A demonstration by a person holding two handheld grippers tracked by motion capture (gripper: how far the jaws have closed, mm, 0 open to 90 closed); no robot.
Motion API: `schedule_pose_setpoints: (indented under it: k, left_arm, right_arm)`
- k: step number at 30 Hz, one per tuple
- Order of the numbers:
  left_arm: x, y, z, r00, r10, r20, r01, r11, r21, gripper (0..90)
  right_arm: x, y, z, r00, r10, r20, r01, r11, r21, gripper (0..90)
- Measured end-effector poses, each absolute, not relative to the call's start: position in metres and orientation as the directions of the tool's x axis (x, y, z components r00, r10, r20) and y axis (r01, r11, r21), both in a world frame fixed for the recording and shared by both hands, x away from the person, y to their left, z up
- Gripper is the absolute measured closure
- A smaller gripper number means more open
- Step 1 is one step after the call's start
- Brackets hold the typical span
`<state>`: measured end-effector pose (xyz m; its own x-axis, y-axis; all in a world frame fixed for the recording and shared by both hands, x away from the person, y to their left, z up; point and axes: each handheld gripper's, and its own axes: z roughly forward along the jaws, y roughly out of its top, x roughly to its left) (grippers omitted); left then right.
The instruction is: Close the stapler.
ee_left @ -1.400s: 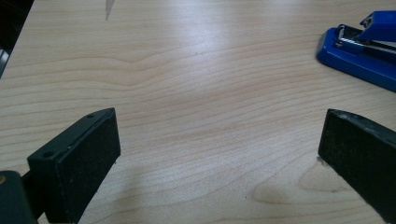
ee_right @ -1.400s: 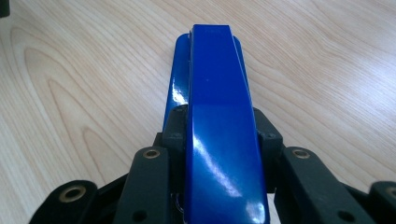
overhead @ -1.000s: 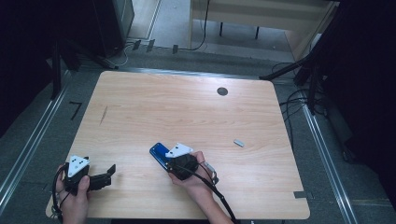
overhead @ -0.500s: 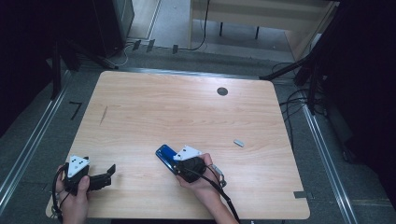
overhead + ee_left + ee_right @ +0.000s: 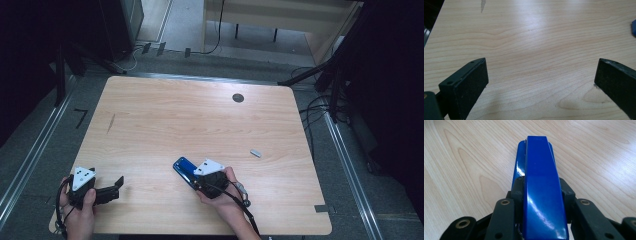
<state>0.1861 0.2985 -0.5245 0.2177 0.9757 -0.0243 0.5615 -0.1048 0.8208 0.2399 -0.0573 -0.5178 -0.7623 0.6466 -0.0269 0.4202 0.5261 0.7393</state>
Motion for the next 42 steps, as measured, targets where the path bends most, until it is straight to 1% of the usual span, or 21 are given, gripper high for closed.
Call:
schedule_pose_setpoints:
  k: [23, 28, 29, 30, 31, 32, 39, 42]
  left_arm:
    - [0.186, 0.298, -0.524, 0.216, 0.976, -0.024, 0.560, -0.103, 0.822, 0.0]
    - [0.186, 0.299, -0.524, 0.212, 0.977, -0.028, 0.559, -0.098, 0.823, 0.0]
    - [0.185, 0.299, -0.524, 0.210, 0.977, -0.028, 0.558, -0.096, 0.824, 0.0]
    - [0.185, 0.300, -0.524, 0.213, 0.976, -0.035, 0.561, -0.092, 0.823, 0.0]
    - [0.185, 0.300, -0.524, 0.213, 0.976, -0.035, 0.561, -0.092, 0.823, 0.0]
    - [0.185, 0.300, -0.524, 0.212, 0.976, -0.039, 0.561, -0.089, 0.823, 0.0]
    - [0.185, 0.299, -0.524, 0.210, 0.977, -0.031, 0.559, -0.094, 0.824, 0.0]
    - [0.186, 0.293, -0.524, 0.189, 0.982, 0.011, 0.566, -0.118, 0.816, 0.0]
  right_arm:
    - [0.229, -0.084, -0.519, -0.780, 0.625, -0.044, 0.395, 0.545, 0.740, 67.3]
    - [0.228, -0.089, -0.520, -0.781, 0.624, -0.032, 0.398, 0.536, 0.744, 66.6]
    - [0.228, -0.089, -0.520, -0.781, 0.624, -0.034, 0.395, 0.535, 0.747, 64.4]
    - [0.227, -0.091, -0.518, -0.778, 0.627, -0.043, 0.384, 0.529, 0.757, 51.0]
    - [0.227, -0.091, -0.518, -0.778, 0.627, -0.043, 0.384, 0.529, 0.757, 51.0]
    - [0.226, -0.095, -0.513, -0.773, 0.634, -0.025, 0.391, 0.507, 0.769, 47.3]
    - [0.223, -0.109, -0.503, -0.762, 0.648, 0.007, 0.401, 0.463, 0.791, 45.9]
    - [0.221, -0.116, -0.502, -0.758, 0.652, 0.022, 0.407, 0.446, 0.797, 44.8]
